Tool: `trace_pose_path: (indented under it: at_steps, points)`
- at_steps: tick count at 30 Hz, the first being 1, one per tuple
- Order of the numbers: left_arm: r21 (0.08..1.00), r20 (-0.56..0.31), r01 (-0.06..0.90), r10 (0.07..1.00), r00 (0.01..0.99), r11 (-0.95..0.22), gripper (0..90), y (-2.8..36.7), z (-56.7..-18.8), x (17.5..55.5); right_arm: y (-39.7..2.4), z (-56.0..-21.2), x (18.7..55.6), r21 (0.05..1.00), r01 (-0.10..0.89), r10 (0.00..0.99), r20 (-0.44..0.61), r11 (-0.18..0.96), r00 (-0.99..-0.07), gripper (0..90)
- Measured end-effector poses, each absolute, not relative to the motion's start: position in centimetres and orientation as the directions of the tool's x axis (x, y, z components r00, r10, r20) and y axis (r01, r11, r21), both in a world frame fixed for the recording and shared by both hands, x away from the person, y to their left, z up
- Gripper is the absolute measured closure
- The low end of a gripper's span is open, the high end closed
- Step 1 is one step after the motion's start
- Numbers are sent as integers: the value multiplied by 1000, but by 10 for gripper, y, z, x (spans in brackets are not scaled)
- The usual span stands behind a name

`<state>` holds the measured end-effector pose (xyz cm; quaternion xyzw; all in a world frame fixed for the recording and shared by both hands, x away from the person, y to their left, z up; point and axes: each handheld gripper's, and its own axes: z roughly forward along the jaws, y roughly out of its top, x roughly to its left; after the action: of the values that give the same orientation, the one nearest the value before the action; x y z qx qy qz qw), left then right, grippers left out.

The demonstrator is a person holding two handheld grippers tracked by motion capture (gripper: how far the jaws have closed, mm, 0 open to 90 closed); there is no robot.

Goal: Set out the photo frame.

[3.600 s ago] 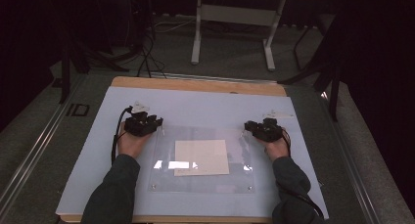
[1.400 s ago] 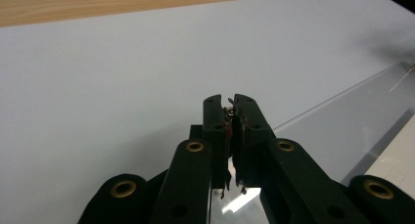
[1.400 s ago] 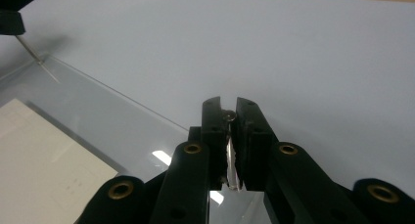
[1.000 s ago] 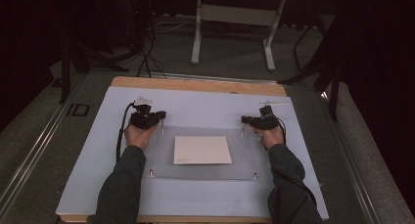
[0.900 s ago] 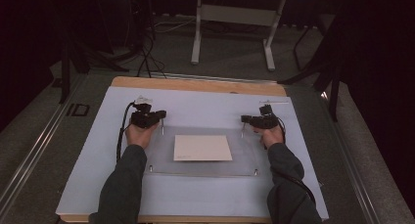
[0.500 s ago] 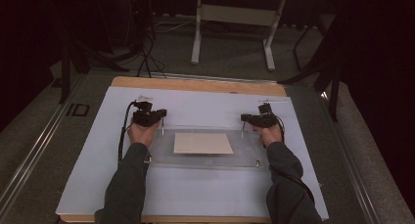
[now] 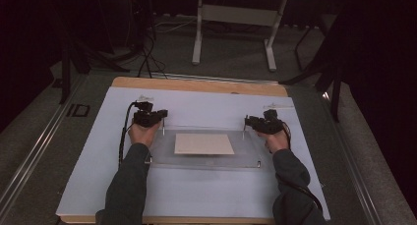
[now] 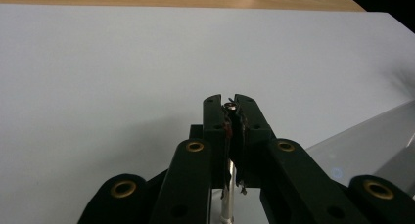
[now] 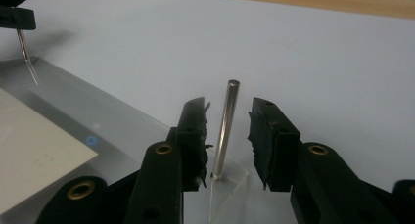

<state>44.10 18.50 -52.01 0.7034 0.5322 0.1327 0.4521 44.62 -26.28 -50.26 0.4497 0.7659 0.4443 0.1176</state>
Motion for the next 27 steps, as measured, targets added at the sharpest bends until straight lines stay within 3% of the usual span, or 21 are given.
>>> trace_pose_path:
  at_steps: [16,27]
  points:
    - [768,-312,640,866,391,-13,850,186,-521,444,-279,-504,409,817,523,798,137,244,-587,623]
    - [765,-318,644,863,392,-11,850,186,-521,445,-285,-504,394,820,496,794,87,286,-601,485]
